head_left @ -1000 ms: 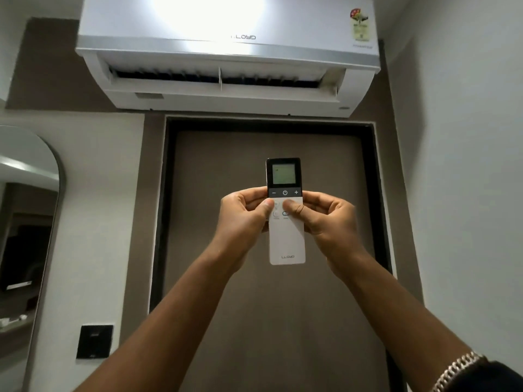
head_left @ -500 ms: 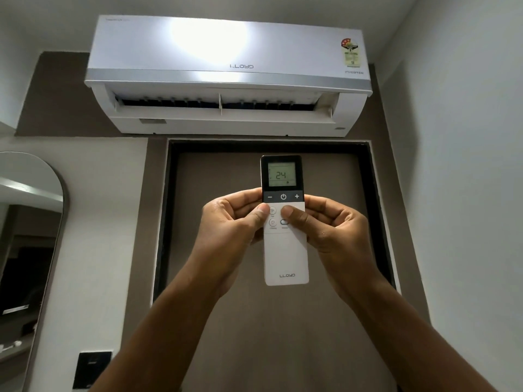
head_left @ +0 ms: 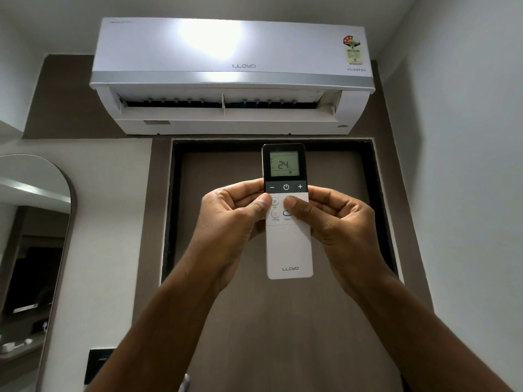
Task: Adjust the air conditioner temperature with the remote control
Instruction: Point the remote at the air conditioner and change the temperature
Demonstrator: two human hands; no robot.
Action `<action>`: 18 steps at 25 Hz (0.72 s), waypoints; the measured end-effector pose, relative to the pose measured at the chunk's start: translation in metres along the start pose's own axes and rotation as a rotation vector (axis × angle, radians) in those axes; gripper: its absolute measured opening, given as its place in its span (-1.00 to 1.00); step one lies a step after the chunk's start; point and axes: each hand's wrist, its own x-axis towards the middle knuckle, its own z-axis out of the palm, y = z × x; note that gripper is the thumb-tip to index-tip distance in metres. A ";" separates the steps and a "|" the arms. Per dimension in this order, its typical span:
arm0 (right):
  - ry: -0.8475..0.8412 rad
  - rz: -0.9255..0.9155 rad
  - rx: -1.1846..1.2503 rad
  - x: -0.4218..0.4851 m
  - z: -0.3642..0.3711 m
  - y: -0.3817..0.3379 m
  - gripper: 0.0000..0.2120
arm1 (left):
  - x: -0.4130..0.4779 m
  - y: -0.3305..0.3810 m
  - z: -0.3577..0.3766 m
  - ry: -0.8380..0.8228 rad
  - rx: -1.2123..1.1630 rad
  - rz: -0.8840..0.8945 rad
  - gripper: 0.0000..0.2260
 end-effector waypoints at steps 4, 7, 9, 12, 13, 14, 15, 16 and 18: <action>0.027 -0.008 -0.044 0.000 0.000 -0.001 -0.64 | -0.001 0.002 0.004 0.004 0.015 0.032 -0.83; 0.032 -0.020 -0.036 0.001 -0.002 -0.002 -0.63 | -0.002 0.000 0.007 0.014 0.050 0.087 -0.82; 0.026 -0.014 -0.027 0.000 -0.002 0.000 -0.65 | -0.003 -0.003 0.005 0.018 0.055 0.093 -0.82; 0.028 -0.008 -0.022 0.001 -0.002 0.003 -0.67 | 0.000 -0.005 0.004 0.021 0.077 0.099 -0.82; 0.033 -0.007 -0.019 0.002 -0.003 0.004 -0.68 | 0.001 -0.006 0.005 0.018 0.085 0.098 -0.82; 0.036 -0.005 -0.017 0.003 -0.004 0.005 -0.69 | 0.002 -0.007 0.005 0.017 0.091 0.096 -0.81; 0.035 -0.003 -0.014 0.004 -0.004 0.006 -0.70 | 0.002 -0.008 0.006 0.020 0.097 0.091 -0.80; 0.033 -0.002 -0.006 0.003 -0.004 0.007 -0.71 | 0.002 -0.009 0.006 0.024 0.105 0.088 -0.78; 0.033 -0.006 0.012 0.003 -0.005 0.010 -0.70 | 0.003 -0.010 0.006 0.029 0.105 0.088 -0.77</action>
